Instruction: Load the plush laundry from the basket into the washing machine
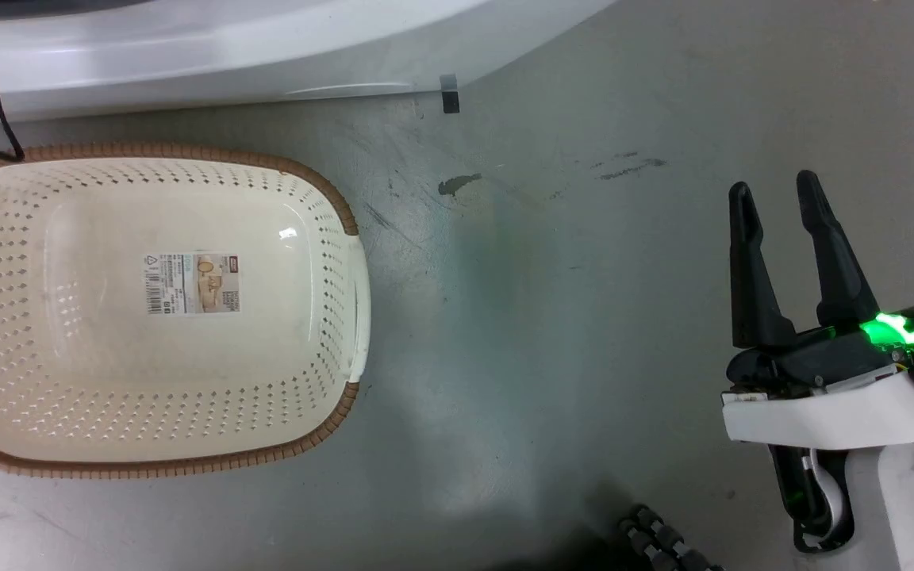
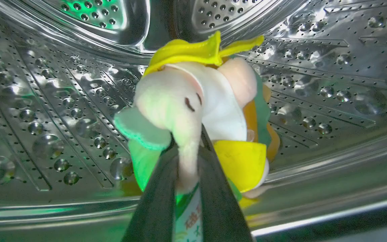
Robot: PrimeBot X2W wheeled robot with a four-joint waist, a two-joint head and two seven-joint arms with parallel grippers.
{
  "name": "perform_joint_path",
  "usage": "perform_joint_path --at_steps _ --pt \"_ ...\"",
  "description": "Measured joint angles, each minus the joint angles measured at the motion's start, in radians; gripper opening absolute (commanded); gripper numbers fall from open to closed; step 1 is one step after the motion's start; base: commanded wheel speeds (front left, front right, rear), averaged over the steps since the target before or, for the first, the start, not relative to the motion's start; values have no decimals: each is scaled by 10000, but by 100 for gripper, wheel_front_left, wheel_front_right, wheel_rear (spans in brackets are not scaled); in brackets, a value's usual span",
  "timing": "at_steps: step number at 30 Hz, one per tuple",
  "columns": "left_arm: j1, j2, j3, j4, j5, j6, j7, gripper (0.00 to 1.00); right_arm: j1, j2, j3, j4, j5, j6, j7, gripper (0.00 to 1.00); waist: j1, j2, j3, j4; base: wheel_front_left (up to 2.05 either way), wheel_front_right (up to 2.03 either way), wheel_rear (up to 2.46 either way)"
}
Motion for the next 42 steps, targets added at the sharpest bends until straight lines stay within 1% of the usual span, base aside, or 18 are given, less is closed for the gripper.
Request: perform_joint_path --at_steps 4,5,6,7,8,11,14,17,20,24,27,32,36,38,40,42 --pt "19 -58 -153 353 -25 -2 -280 0 -12 0 -54 0 -23 0 0 100 0 0 -177 91 0 0 0" --pt "55 -82 -182 437 -69 -2 -387 29 -13 0 -86 0 -48 0 0 100 0 0 -245 121 0 0 0" --pt "121 -111 -221 510 -79 -2 -541 100 -13 0 -130 -2 -111 0 0 100 0 0 -328 152 0 0 0" --pt "226 -150 -236 593 -88 -2 -704 100 -14 0 -180 0 -165 0 0 100 0 0 -423 186 0 0 0" --pt "712 -278 -276 844 -192 -2 -1254 100 -9 0 -316 10 -341 0 0 100 0 0 -793 304 0 0 0" --pt "1383 -500 -357 1078 -336 -21 -1939 100 23 2 -514 36 -581 0 0 100 0 0 -1288 447 0 0 0" --pt "2125 -788 -523 1124 -441 -29 -2832 100 164 0 -734 42 -842 0 0 100 0 0 -1895 630 0 0 0" --pt "2894 -1170 -516 1078 -825 -29 -3730 100 503 0 -936 67 -1087 0 0 100 -2 0 -2580 852 0 0 0" --pt "3851 -1473 -435 792 -1254 -31 -4560 100 811 0 -1045 136 -1336 0 0 100 -3 0 -3314 1093 0 0 0" --pt "5402 -1638 -387 -77 -1595 -12 -5118 100 1133 2 -1227 146 -1561 0 0 100 -5 0 -4296 1451 0 0 0" --pt "6667 -1870 -173 -1239 -1810 211 -5333 100 1412 0 -1323 153 -1714 0 0 100 -4 0 -4962 1754 0 0 0" --pt "8993 -2263 77 -3352 -1833 909 -5457 100 1882 0 -1463 173 -1808 0 0 100 -5 0 -5890 2291 0 0 0" --pt "10824 -2757 174 -4615 -1814 1252 -5461 100 2220 0 -1459 153 -1814 0 0 100 -5 0 -6454 2679 0 0 0" --pt "11541 -3016 259 -5125 -1622 1455 -5459 100 2380 0 -1415 163 -1818 0 0 100 -3 0 -6675 2847 0 0 0" --pt "12163 -3133 278 -5450 -1120 1701 -5463 100 2518 0 -1356 203 -1870 0 0 100 -4 0 -6874 2975 0 0 0" --pt "12683 -3373 268 -5666 -849 1783 -5467 100 2648 0 -1321 280 -1958 0 0 100 -4 0 -7041 3080 0 0 0"
